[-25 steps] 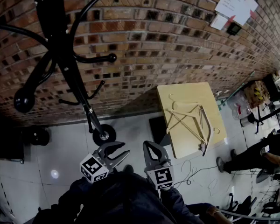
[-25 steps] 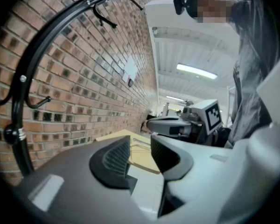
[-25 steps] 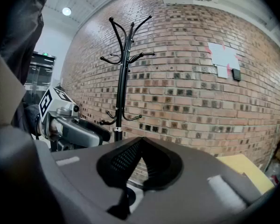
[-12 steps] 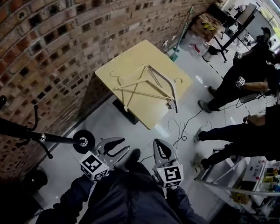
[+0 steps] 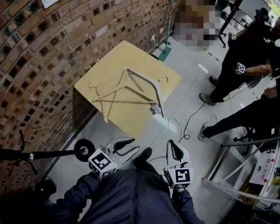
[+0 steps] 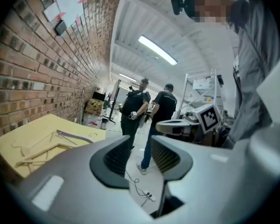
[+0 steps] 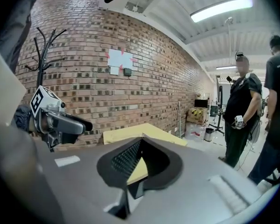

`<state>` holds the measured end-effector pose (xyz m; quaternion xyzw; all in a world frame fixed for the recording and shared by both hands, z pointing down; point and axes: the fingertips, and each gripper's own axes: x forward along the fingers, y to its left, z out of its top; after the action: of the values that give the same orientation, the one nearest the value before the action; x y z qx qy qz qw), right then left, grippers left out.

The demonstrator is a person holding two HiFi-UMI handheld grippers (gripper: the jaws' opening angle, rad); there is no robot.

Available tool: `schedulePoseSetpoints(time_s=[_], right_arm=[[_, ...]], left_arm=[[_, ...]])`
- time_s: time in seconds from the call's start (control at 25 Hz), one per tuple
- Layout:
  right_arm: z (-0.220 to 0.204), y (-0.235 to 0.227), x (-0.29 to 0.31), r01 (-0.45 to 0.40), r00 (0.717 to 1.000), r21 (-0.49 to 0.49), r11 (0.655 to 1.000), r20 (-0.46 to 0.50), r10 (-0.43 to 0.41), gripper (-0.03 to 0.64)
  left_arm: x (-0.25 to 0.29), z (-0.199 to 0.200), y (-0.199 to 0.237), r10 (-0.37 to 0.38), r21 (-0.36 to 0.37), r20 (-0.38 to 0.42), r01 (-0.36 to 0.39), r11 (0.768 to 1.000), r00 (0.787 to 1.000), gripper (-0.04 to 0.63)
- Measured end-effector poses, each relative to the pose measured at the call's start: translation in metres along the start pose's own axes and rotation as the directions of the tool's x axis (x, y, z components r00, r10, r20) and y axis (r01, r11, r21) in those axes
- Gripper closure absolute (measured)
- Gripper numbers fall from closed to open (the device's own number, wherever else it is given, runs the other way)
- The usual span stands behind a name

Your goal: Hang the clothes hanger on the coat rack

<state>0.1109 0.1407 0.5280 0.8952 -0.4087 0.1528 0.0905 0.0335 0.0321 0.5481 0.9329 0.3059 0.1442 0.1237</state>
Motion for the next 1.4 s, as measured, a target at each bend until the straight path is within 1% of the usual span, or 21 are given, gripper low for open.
schedulePoseSetpoints(time_s=[0.08,0.2,0.36,0.48,0.6,0.72,0.88,1.0,1.08,1.2,1.28,1.32,1.4], right_arm=[[0.008,-0.04,0.001,0.009,1.0,0.017,1.0,0.003,-0.009,0.611],[0.016,-0.087,0.003,0.025,1.0,0.077,0.997,0.013,-0.026,0.611],[0.0,-0.144,0.0,0.097,0.995,0.13,0.987,-0.002,-0.097,0.611],[-0.021,-0.168,0.002,0.142,0.99,0.164,0.976,-0.037,-0.138,0.611],[-0.038,-0.189,0.01,0.17,0.985,0.181,0.969,-0.071,-0.159,0.611],[-0.042,-0.211,0.028,0.177,0.982,0.186,0.966,-0.102,-0.16,0.611],[-0.039,-0.237,0.07,0.156,0.982,0.183,0.971,-0.136,-0.132,0.609],[-0.041,-0.251,0.112,0.1,0.983,0.19,0.977,-0.168,-0.068,0.585],[-0.048,-0.251,0.143,0.026,0.98,0.212,0.977,-0.2,0.017,0.537],[-0.063,-0.242,0.188,-0.101,0.957,0.256,0.961,-0.241,0.164,0.517],[-0.076,-0.232,0.219,-0.184,0.926,0.292,0.939,-0.269,0.265,0.507],[-0.085,-0.224,0.233,-0.225,0.903,0.314,0.922,-0.288,0.318,0.499],[-0.103,-0.208,0.256,-0.297,0.848,0.369,0.881,-0.322,0.421,0.498]], left_arm=[[0.042,0.012,0.0,-0.015,-0.003,-0.019,0.015,1.0,1.0,0.479],[0.093,0.025,0.005,-0.013,0.004,-0.042,0.014,1.0,0.999,0.482],[0.15,0.04,0.004,-0.067,0.038,-0.083,0.07,0.997,0.994,0.483],[0.181,0.041,0.011,-0.097,0.045,-0.13,0.104,0.994,0.987,0.482],[0.211,0.037,0.017,-0.145,0.027,-0.172,0.152,0.988,0.974,0.476],[0.241,0.037,0.026,-0.182,0.012,-0.189,0.187,0.982,0.965,0.467],[0.273,0.042,0.05,-0.19,0.008,-0.195,0.196,0.981,0.962,0.456],[0.288,0.059,0.074,-0.162,-0.003,-0.188,0.165,0.986,0.969,0.456],[0.29,0.058,0.092,-0.134,0.001,-0.197,0.137,0.991,0.971,0.449],[0.289,0.042,0.121,-0.067,-0.023,-0.222,0.064,0.998,0.973,0.445],[0.284,0.034,0.142,-0.002,-0.056,-0.229,-0.012,0.998,0.973,0.445],[0.279,0.03,0.149,0.033,-0.072,-0.232,-0.051,0.996,0.972,0.445],[0.27,0.022,0.158,0.095,-0.1,-0.241,-0.122,0.987,0.966,0.445]])
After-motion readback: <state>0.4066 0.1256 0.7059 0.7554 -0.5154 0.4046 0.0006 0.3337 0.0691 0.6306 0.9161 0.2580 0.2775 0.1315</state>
